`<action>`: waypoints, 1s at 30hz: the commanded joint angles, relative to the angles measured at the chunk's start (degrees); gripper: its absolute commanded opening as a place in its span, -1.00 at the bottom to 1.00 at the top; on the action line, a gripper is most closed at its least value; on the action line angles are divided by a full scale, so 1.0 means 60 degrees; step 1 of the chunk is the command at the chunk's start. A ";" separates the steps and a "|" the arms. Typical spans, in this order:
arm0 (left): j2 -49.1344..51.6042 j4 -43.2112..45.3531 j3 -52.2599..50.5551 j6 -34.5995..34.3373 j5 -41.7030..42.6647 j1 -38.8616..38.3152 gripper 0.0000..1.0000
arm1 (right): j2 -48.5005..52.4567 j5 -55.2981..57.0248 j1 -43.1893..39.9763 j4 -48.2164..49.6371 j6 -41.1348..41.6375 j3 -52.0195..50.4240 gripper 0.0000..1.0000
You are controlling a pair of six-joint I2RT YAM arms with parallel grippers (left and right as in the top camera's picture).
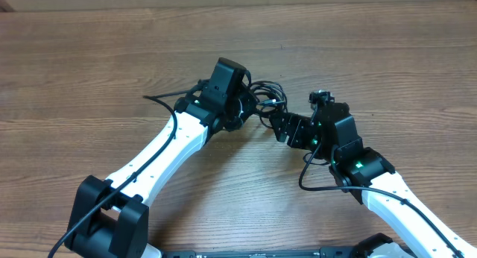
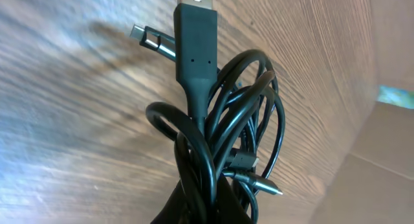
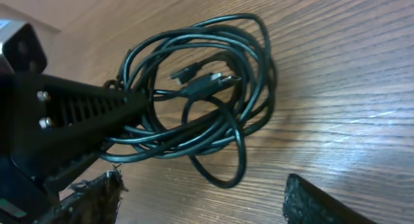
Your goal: Untangle cables
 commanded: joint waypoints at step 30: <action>-0.0248 0.0062 0.0233 -0.1045 0.1763 0.0681 -0.91 | -0.0004 0.1479 -0.0025 -0.1665 -0.0040 0.0138 -0.92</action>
